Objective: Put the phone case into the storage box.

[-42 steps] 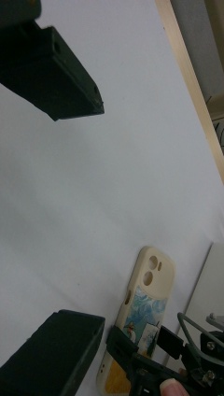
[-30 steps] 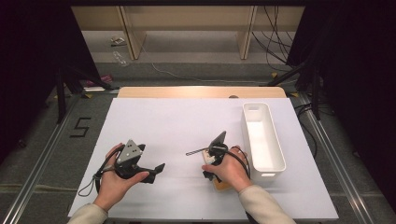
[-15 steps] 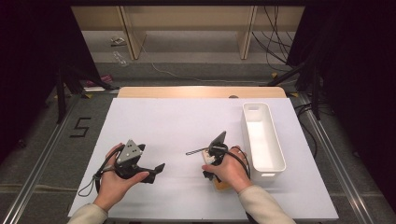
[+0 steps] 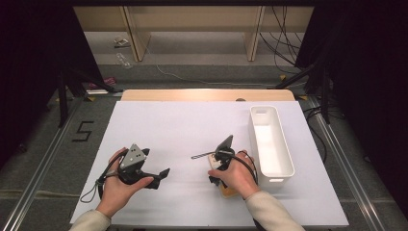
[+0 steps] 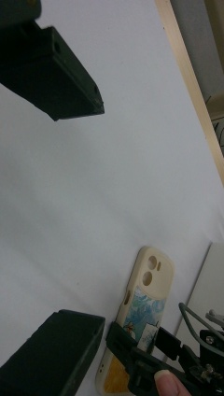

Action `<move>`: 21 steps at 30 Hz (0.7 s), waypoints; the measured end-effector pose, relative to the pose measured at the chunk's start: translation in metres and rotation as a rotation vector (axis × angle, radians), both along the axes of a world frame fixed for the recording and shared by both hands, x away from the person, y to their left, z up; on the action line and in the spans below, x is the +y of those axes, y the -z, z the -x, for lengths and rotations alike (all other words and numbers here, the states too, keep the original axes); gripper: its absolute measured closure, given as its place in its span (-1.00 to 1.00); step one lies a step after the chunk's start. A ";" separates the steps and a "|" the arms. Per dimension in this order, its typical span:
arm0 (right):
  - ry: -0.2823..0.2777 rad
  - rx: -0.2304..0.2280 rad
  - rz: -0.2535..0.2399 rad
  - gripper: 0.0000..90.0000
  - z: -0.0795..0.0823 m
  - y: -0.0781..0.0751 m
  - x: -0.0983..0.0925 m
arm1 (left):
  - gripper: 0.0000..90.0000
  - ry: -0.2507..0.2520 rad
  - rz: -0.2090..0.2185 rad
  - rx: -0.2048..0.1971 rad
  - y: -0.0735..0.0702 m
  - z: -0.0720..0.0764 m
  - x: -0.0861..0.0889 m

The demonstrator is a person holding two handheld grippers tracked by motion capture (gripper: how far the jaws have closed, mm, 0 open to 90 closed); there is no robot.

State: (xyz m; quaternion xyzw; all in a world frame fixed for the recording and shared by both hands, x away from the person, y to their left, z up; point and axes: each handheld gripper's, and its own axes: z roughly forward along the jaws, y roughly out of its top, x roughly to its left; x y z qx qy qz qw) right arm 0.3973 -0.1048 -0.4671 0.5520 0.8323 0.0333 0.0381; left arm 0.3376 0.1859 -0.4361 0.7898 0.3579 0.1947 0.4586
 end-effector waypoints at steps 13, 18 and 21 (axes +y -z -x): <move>-0.022 -0.032 -0.027 -0.76 0.002 -0.003 -0.002 | -0.97 -0.002 0.000 0.005 0.001 -0.001 0.001; -0.043 -0.050 -0.046 -0.75 0.004 -0.009 0.001 | -0.97 -0.004 0.002 0.007 0.001 -0.001 0.001; -0.054 -0.067 -0.055 -0.75 0.005 -0.011 0.003 | -0.97 -0.005 0.002 0.006 0.001 -0.001 0.002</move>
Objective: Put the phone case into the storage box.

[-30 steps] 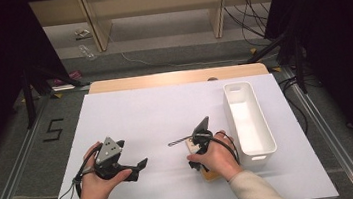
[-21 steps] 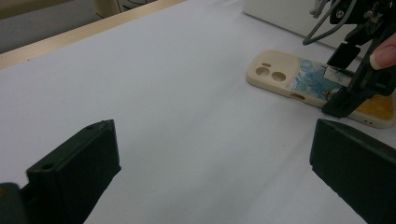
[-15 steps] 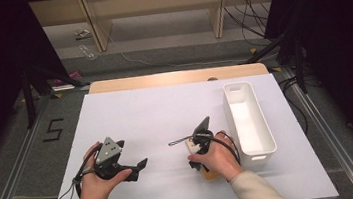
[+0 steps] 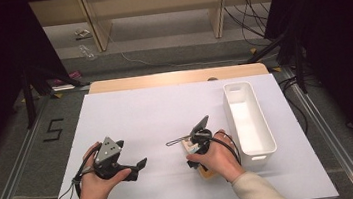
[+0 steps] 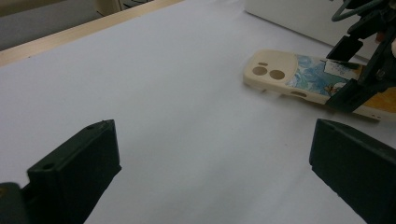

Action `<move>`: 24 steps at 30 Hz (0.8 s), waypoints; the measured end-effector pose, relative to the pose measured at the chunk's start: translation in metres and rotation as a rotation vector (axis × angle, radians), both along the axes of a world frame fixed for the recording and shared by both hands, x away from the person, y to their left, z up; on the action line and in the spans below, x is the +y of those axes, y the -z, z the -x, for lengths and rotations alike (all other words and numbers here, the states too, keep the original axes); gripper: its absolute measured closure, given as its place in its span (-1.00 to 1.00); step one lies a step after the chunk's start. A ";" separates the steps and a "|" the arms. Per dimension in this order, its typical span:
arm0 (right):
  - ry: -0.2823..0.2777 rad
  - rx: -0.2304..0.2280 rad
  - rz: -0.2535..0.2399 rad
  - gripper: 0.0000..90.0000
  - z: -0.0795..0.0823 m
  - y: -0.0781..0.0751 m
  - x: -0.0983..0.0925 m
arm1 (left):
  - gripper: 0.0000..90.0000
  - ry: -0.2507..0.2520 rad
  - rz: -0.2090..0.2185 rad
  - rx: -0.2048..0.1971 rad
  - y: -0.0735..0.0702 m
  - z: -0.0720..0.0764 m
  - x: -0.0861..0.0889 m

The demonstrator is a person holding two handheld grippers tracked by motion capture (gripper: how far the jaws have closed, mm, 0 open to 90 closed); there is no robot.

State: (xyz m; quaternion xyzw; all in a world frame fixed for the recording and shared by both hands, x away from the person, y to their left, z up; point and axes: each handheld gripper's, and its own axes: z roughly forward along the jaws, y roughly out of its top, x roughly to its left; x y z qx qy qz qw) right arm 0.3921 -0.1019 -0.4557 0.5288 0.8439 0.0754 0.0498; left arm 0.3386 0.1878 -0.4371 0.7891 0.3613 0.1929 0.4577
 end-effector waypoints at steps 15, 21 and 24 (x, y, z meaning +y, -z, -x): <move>-0.063 -0.104 -0.096 -0.74 0.006 -0.014 0.002 | -0.97 -0.005 0.003 0.003 0.000 -0.001 0.000; -0.123 -0.231 -0.234 -0.74 0.012 -0.020 0.003 | -0.96 -0.012 0.031 0.014 0.000 -0.002 0.002; -0.160 -0.313 -0.299 -0.75 0.015 -0.020 0.001 | -0.94 -0.022 0.042 0.018 -0.001 -0.002 0.003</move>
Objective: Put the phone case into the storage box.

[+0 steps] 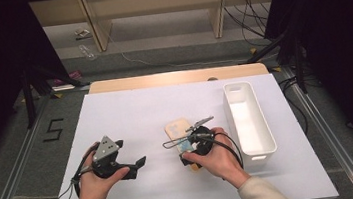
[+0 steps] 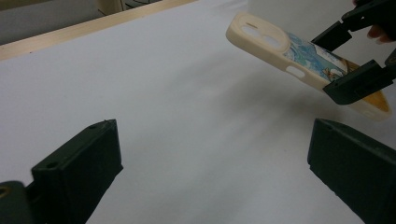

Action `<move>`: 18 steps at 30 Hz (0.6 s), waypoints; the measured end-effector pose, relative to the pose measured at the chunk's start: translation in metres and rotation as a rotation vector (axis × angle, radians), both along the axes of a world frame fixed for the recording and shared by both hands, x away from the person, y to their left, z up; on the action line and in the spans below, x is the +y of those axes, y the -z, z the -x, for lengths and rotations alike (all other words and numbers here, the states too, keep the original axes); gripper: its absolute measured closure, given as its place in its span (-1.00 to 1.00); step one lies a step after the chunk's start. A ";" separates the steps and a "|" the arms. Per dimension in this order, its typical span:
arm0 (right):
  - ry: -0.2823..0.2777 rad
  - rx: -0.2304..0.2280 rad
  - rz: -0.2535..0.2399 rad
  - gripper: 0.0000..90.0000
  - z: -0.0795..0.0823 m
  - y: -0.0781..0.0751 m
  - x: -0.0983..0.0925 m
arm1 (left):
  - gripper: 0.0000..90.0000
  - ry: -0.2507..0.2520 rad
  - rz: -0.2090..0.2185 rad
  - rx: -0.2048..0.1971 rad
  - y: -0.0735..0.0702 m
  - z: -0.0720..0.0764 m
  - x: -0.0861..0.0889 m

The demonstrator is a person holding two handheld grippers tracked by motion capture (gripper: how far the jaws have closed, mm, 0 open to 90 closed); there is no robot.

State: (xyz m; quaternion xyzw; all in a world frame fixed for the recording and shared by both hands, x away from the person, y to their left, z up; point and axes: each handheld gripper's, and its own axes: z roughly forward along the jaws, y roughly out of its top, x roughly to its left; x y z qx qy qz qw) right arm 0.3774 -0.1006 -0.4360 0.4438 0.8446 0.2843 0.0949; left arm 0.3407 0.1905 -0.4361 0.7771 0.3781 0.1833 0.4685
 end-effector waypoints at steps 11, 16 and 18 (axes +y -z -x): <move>-0.078 -0.195 -0.177 -0.75 0.010 -0.001 -0.011 | -0.90 -0.019 0.075 0.011 -0.007 -0.003 0.000; -0.110 -0.280 -0.228 -0.75 0.017 0.002 -0.014 | -0.88 -0.015 0.112 0.017 -0.014 -0.005 -0.005; -0.113 -0.301 -0.240 -0.75 0.019 0.001 -0.014 | -0.86 -0.020 0.126 0.019 -0.018 -0.006 -0.007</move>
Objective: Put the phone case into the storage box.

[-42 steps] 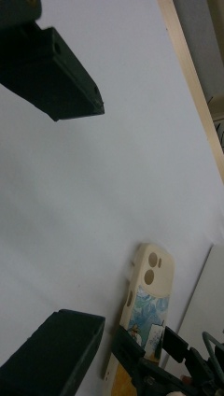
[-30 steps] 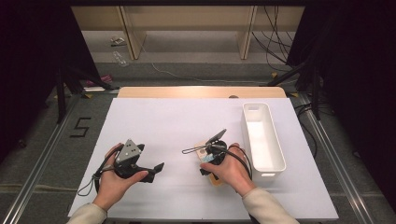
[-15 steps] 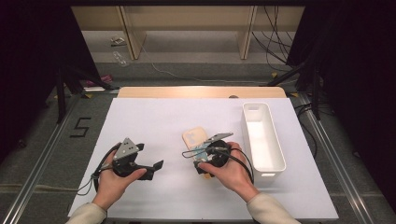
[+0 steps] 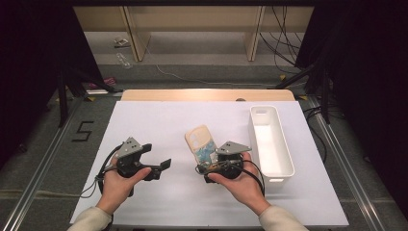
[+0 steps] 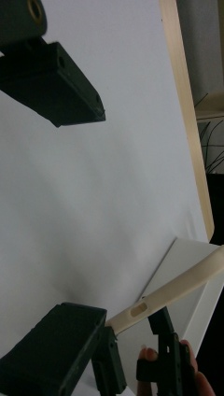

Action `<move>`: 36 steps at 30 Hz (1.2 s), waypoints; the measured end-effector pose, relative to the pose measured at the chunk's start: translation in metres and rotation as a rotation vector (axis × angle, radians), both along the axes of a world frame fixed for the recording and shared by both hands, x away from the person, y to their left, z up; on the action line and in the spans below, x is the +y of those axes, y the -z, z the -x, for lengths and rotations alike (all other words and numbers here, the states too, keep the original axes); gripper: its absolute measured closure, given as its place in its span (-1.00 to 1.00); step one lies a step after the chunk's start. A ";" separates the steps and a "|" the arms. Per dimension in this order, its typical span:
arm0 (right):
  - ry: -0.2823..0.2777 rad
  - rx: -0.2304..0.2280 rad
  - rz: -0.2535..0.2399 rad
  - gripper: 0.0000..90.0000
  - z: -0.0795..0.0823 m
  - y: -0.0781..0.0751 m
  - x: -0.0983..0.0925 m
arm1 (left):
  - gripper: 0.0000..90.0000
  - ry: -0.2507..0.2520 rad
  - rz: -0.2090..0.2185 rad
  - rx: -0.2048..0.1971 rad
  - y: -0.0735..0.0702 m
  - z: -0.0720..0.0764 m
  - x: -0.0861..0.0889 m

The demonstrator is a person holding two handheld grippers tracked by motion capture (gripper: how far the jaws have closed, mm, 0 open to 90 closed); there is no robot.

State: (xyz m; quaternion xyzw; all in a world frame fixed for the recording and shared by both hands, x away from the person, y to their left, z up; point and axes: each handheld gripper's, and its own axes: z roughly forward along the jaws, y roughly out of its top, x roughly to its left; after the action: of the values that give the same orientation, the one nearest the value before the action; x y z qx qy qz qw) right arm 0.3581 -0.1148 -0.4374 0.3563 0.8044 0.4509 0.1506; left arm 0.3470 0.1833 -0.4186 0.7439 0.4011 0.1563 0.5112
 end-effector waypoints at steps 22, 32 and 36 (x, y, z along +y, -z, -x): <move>0.007 -0.049 -0.008 -0.75 0.011 0.002 0.012 | -0.03 0.031 0.111 0.091 -0.024 -0.025 -0.046; -0.007 -0.058 0.000 -0.75 0.013 0.004 0.018 | 0.36 0.045 0.206 0.140 -0.020 -0.028 -0.046; 0.011 -0.070 -0.007 -0.74 0.012 0.003 0.017 | 0.35 0.063 0.259 0.162 -0.018 -0.027 -0.047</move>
State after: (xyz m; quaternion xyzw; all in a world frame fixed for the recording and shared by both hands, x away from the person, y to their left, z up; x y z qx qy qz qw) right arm 0.3462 -0.0982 -0.4399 0.3450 0.7951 0.4653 0.1799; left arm 0.3745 0.1366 -0.4004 0.6941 0.4344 0.0265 0.5735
